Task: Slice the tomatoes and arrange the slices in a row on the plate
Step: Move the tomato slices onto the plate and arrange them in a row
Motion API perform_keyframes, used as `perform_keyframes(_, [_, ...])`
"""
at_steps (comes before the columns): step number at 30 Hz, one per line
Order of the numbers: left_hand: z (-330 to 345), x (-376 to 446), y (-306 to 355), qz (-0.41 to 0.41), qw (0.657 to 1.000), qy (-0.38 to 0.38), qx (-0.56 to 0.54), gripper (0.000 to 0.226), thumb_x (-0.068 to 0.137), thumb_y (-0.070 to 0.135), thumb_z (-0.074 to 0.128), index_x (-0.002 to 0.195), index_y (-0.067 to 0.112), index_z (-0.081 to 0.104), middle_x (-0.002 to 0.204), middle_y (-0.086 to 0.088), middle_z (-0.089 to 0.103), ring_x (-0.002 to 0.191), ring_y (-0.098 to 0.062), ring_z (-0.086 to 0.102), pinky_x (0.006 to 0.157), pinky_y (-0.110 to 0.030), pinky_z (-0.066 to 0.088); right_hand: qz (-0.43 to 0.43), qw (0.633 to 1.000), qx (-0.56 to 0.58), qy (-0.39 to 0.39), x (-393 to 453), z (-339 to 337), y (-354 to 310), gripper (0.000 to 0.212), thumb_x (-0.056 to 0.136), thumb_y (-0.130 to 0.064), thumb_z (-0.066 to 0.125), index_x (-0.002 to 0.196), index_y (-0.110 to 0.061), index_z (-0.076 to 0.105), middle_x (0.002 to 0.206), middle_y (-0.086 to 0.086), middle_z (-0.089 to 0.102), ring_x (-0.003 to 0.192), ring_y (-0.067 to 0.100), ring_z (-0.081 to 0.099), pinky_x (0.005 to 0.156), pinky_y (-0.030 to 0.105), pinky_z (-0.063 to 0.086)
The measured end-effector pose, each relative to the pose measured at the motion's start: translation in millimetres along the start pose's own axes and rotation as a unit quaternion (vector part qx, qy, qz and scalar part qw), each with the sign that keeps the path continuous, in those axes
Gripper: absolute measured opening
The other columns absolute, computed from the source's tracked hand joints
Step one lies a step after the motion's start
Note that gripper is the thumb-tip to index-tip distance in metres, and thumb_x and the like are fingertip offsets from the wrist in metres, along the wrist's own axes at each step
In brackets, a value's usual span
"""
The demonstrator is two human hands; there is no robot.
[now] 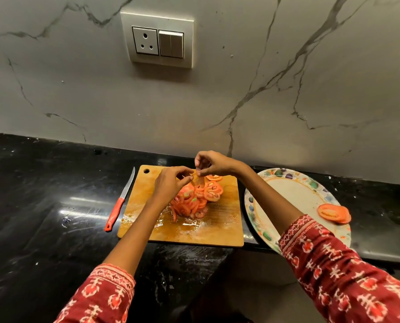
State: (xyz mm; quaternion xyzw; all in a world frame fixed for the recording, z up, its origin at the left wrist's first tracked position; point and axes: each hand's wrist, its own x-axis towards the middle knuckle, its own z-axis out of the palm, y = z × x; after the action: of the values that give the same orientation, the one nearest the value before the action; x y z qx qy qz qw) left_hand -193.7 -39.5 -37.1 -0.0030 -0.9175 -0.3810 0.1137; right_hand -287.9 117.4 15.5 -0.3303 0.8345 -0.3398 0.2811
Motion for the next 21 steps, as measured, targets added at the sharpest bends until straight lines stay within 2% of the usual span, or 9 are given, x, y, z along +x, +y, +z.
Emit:
perform_keyframes(3, [-1, 0, 0, 0.0, 1.0, -0.011, 0.024, 0.014, 0.084, 0.022, 0.066, 0.096, 0.017, 0.071, 0.089, 0.001, 0.069, 0.078, -0.005, 0.058, 0.058, -0.013, 0.039, -0.008, 1.0, 0.001, -0.001, 7, 1, -3, 0.023, 0.084, 0.005, 0.062, 0.096, -0.008, 0.049, 0.089, 0.006, 0.059, 0.078, 0.01, 0.059, 0.069, 0.017, 0.05])
perform_keyframes(6, [0, -2, -5, -0.009, 1.0, -0.005, 0.027, 0.01, 0.084, 0.022, 0.066, 0.09, 0.017, 0.07, 0.086, 0.001, 0.069, 0.078, -0.008, 0.06, 0.057, -0.014, 0.037, 0.011, 0.999, 0.022, 0.025, 11, 7, 4, 0.02, 0.084, 0.0, 0.063, 0.099, -0.008, 0.052, 0.086, 0.004, 0.06, 0.077, 0.009, 0.059, 0.069, 0.017, 0.049])
perform_keyframes(9, [0, -2, -11, -0.021, 0.999, 0.016, 0.026, 0.009, 0.084, 0.023, 0.065, 0.09, 0.016, 0.068, 0.085, 0.002, 0.067, 0.078, -0.009, 0.06, 0.059, -0.018, 0.041, 0.079, 0.984, 0.01, 0.16, 13, 7, 29, 0.016, 0.085, -0.01, 0.064, 0.099, -0.006, 0.058, 0.089, 0.007, 0.061, 0.084, 0.016, 0.059, 0.073, 0.029, 0.05])
perform_keyframes(12, [-5, 0, -15, -0.028, 0.999, 0.018, 0.01, 0.013, 0.085, 0.022, 0.064, 0.094, 0.014, 0.067, 0.089, 0.0, 0.065, 0.081, -0.011, 0.059, 0.067, -0.024, 0.048, 0.19, 0.951, 0.022, 0.245, 9, 2, 65, 0.008, 0.084, -0.01, 0.063, 0.088, -0.013, 0.057, 0.086, 0.005, 0.06, 0.082, 0.018, 0.056, 0.061, 0.026, 0.046])
perform_keyframes(14, [-9, 2, -20, -0.031, 0.999, 0.007, 0.009, 0.013, 0.086, 0.022, 0.062, 0.095, 0.014, 0.066, 0.091, -0.001, 0.065, 0.083, -0.012, 0.059, 0.07, -0.028, 0.051, 0.248, 0.936, -0.006, 0.249, 9, 2, 82, 0.012, 0.083, -0.011, 0.065, 0.086, -0.015, 0.054, 0.096, 0.008, 0.062, 0.083, 0.02, 0.056, 0.064, 0.031, 0.049])
perform_keyframes(16, [-12, 3, -27, -0.035, 0.999, 0.002, 0.01, 0.012, 0.087, 0.022, 0.062, 0.096, 0.015, 0.065, 0.091, -0.001, 0.065, 0.082, -0.012, 0.06, 0.071, -0.029, 0.053, 0.256, 0.937, -0.038, 0.233, 12, 5, 86, 0.019, 0.082, -0.019, 0.07, 0.093, -0.015, 0.055, 0.105, 0.01, 0.063, 0.089, 0.021, 0.058, 0.073, 0.036, 0.05])
perform_keyframes(19, [-13, 3, -32, -0.043, 0.999, -0.002, -0.004, 0.011, 0.087, 0.022, 0.061, 0.096, 0.016, 0.064, 0.092, -0.002, 0.065, 0.081, -0.01, 0.059, 0.069, -0.027, 0.052, 0.254, 0.944, -0.089, 0.191, 16, 18, 81, 0.041, 0.079, -0.031, 0.073, 0.111, -0.014, 0.054, 0.108, 0.006, 0.061, 0.099, 0.022, 0.058, 0.072, 0.031, 0.044])
perform_keyframes(21, [-13, 3, -32, -0.046, 0.999, -0.01, -0.013, 0.011, 0.087, 0.022, 0.061, 0.096, 0.016, 0.065, 0.091, -0.001, 0.065, 0.081, -0.01, 0.059, 0.07, -0.027, 0.052, 0.267, 0.939, -0.091, 0.195, 19, 24, 81, 0.045, 0.078, -0.03, 0.073, 0.114, -0.015, 0.053, 0.111, 0.007, 0.06, 0.103, 0.023, 0.057, 0.074, 0.033, 0.045])
